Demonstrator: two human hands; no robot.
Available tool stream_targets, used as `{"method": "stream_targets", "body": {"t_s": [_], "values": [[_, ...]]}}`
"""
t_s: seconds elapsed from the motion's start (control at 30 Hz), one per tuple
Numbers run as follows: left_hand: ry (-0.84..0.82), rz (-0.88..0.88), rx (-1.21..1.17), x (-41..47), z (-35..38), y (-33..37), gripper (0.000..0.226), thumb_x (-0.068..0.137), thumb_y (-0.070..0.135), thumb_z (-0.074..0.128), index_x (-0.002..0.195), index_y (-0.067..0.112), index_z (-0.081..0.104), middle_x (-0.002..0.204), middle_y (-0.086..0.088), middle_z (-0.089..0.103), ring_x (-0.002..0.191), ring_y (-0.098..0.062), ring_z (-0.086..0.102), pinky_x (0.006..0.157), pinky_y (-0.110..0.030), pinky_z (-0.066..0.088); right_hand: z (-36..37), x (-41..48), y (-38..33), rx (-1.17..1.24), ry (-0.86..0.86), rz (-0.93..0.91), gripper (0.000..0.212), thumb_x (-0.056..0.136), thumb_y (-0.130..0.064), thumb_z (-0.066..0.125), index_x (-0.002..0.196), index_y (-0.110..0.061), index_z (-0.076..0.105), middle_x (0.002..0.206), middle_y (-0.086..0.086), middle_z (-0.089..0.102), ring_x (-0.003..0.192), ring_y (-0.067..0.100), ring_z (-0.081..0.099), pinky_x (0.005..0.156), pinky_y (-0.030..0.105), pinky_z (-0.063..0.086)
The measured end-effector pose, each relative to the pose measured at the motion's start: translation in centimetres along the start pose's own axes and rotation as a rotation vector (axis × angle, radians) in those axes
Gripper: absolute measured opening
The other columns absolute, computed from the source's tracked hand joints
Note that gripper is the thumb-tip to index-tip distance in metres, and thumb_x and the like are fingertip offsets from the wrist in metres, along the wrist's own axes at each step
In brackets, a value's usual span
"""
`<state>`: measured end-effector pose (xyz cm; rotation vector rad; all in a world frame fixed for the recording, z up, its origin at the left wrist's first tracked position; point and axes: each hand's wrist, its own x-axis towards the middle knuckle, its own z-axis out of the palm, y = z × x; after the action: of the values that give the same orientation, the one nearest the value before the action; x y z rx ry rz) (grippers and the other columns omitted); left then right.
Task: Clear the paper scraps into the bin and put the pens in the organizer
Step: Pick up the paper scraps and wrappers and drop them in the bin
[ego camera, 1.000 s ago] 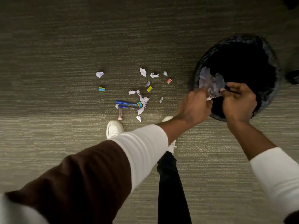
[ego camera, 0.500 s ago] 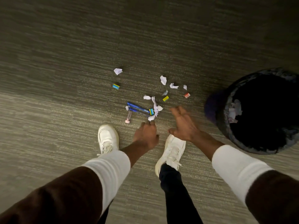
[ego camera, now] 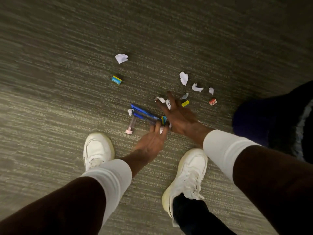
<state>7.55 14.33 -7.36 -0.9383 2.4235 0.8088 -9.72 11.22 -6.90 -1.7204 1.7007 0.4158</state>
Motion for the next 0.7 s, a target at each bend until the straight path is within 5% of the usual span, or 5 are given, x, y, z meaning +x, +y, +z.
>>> {"method": "stream_targets", "body": {"t_s": [0.07, 0.2, 0.33, 0.5, 0.7], "values": [[0.036, 0.011, -0.004, 0.3, 0.5, 0.1, 0.067, 0.098, 0.005, 0.044, 0.160, 0.009, 0.020, 0.157, -0.024, 0.030, 0.139, -0.037, 0.045, 0.095, -0.044, 0.062, 0.8, 0.3, -0.2, 0.046, -0.010, -0.045, 0.089, 0.095, -0.024, 0.065, 0.162, -0.039, 0.008, 0.171, 0.010, -0.003, 0.156, 0.038, 0.015, 0.111, 0.054, 0.045], [0.028, 0.114, 0.070, 0.3, 1.8, -0.7, 0.050, 0.095, -0.004, 0.051, 0.144, -0.002, 0.047, 0.148, -0.027, 0.039, 0.134, -0.041, 0.044, 0.097, -0.049, 0.061, 1.6, 0.1, -0.5, -0.166, 0.063, -0.216, 0.055, 0.103, -0.045, 0.023, 0.157, -0.035, 0.026, 0.161, 0.008, 0.030, 0.140, 0.039, 0.044, 0.102, 0.047, 0.047], [-0.004, 0.266, 0.259, 0.4, 2.3, -1.8, 0.041, 0.096, -0.006, 0.052, 0.136, -0.010, 0.053, 0.145, -0.032, 0.046, 0.137, -0.048, 0.041, 0.113, -0.055, 0.048, 3.0, -0.6, -0.7, -0.335, 0.064, -0.267, 0.040, 0.100, -0.003, 0.046, 0.140, -0.010, 0.048, 0.165, 0.013, 0.021, 0.130, 0.045, 0.051, 0.081, 0.051, 0.061], [0.016, 0.319, 0.399, -0.6, 1.5, -2.1, 0.031, 0.094, 0.000, 0.057, 0.122, -0.002, 0.068, 0.127, -0.019, 0.064, 0.125, -0.038, 0.055, 0.114, -0.046, 0.044, 3.1, -1.7, -1.2, -0.243, 0.132, -0.132, 0.039, 0.094, -0.001, 0.044, 0.130, -0.011, 0.056, 0.142, 0.016, 0.049, 0.117, 0.040, 0.062, 0.087, 0.049, 0.060], [-0.013, 0.229, 0.206, -2.4, -0.5, -0.3, 0.034, 0.095, -0.002, 0.061, 0.129, 0.001, 0.062, 0.140, -0.017, 0.050, 0.133, -0.034, 0.045, 0.110, -0.045, 0.050, 1.8, -5.2, -0.5, 0.028, 0.204, 0.133, 0.042, 0.094, -0.003, 0.055, 0.134, -0.011, 0.058, 0.134, 0.013, 0.058, 0.120, 0.034, 0.060, 0.098, 0.040, 0.053]]}}
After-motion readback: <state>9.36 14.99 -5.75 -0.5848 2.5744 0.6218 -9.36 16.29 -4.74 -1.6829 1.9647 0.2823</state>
